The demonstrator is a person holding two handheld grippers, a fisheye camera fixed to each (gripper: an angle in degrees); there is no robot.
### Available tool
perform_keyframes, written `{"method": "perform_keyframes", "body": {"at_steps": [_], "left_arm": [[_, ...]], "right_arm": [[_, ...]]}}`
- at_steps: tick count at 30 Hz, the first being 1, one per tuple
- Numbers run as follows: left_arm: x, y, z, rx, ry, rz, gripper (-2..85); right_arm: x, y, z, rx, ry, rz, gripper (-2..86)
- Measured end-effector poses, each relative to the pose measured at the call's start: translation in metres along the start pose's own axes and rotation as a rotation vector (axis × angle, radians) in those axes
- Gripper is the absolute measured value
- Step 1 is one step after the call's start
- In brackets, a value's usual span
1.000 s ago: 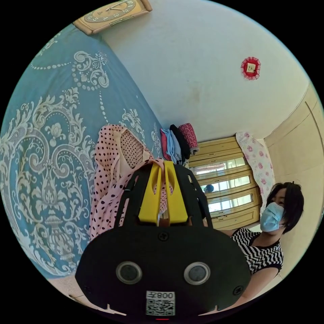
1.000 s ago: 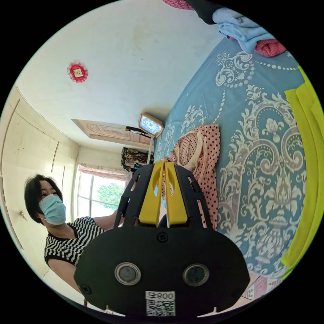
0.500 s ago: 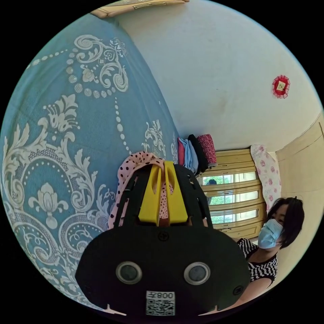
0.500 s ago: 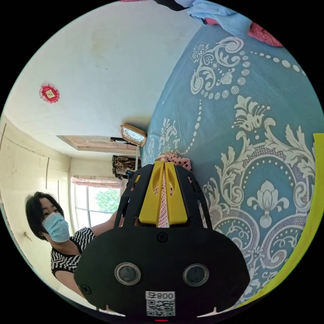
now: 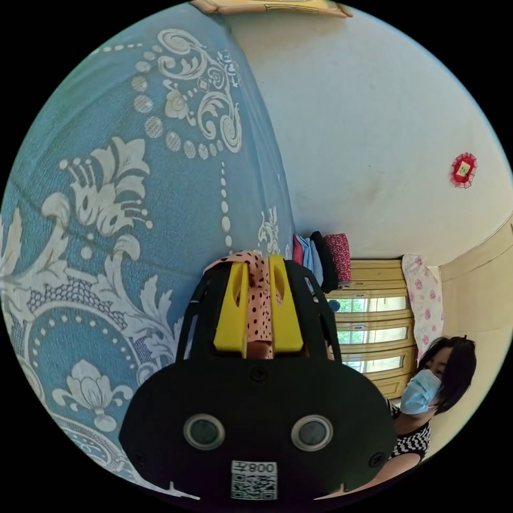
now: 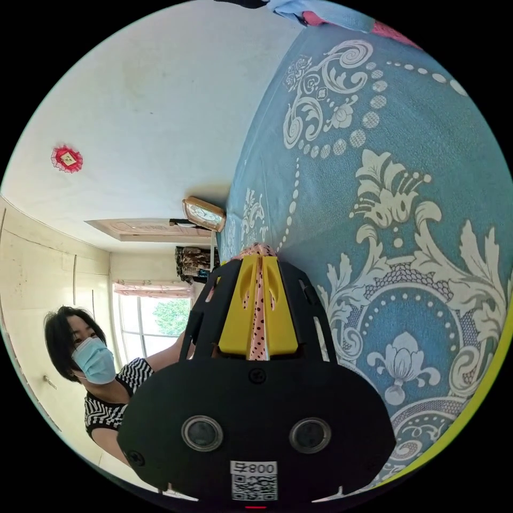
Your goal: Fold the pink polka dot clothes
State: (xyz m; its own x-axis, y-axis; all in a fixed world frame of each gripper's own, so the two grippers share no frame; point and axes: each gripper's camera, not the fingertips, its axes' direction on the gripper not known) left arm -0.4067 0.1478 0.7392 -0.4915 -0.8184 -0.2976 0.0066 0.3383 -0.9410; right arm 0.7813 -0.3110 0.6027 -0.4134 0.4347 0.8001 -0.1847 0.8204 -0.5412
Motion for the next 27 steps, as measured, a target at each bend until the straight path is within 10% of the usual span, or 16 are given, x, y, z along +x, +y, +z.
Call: {"method": "perform_keyframes", "body": {"at_steps": [7,19,27], "left_arm": [[0.040,0.016,0.023,0.076,-0.116,0.165,9.7],[0.123,0.063,0.264,-0.394,-0.857,0.836,3.8],[0.124,0.066,0.284,-0.296,-0.747,0.824,0.7]], "right_arm": [[-0.051,0.027,0.030,0.005,0.169,-0.208,7.0],[-0.089,0.058,0.217,-0.286,0.910,-0.513,2.5],[-0.094,0.073,0.223,-0.187,0.854,-0.543,0.7]]}}
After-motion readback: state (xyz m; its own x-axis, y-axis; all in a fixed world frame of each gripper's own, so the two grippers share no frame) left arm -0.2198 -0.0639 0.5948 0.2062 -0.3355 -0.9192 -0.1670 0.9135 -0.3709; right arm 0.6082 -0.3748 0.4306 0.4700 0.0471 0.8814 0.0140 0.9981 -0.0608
